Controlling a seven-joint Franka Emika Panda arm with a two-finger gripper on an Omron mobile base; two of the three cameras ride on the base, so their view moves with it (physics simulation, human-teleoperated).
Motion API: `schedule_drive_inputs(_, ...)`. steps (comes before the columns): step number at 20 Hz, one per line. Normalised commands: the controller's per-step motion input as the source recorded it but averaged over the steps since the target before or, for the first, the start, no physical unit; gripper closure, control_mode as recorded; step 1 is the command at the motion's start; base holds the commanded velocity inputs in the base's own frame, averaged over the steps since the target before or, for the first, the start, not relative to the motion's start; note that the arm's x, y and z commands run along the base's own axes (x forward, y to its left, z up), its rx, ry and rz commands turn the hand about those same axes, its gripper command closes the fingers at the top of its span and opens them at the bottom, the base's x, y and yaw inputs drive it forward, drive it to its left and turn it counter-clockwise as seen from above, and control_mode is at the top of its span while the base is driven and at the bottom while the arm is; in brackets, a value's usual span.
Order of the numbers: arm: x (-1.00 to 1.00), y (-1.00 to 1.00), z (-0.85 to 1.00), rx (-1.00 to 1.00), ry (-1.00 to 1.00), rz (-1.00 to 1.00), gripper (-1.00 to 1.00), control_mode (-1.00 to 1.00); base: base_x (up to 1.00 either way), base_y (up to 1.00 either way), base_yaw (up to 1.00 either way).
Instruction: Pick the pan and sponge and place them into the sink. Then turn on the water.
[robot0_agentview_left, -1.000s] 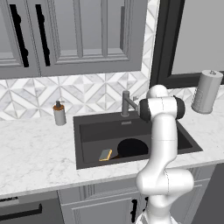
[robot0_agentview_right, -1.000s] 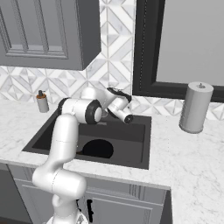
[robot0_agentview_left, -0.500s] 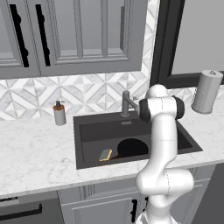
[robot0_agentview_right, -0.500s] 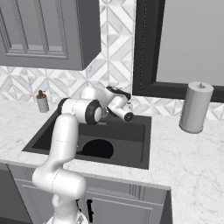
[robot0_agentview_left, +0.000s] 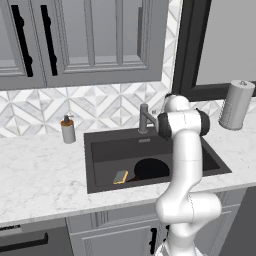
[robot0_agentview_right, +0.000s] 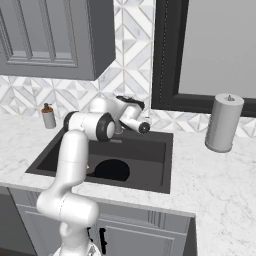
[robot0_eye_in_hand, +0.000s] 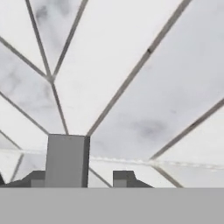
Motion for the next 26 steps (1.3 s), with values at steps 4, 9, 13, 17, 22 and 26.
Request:
schedule_drive_inputs(4, 0.0, -0.89, -0.15, 0.04, 0.11, -0.08, 1.0, -1.0, 0.0, 0.0, 0.0)
schedule_drive_inputs(9, 0.0, -1.0, -0.18, 0.09, 0.11, -0.04, 1.0, -1.0, 0.0, 0.0, 0.0)
schedule_drive_inputs(13, 0.0, -0.98, -0.21, 0.11, 0.11, -0.01, 1.0, -1.0, 0.0, 0.0, 0.0)
schedule_drive_inputs(17, 0.0, -0.95, -0.22, 0.11, 0.11, 0.0, 1.0, -1.0, 0.0, 0.0, 0.0)
schedule_drive_inputs(22, 0.0, -0.85, -0.24, 0.09, 0.1, -0.01, 1.0, -1.0, 0.0, 0.0, 0.0)
schedule_drive_inputs(26, 0.0, -0.8, -0.29, 0.07, 0.12, -0.04, 1.0, -1.0, 0.0, 0.0, 0.0)
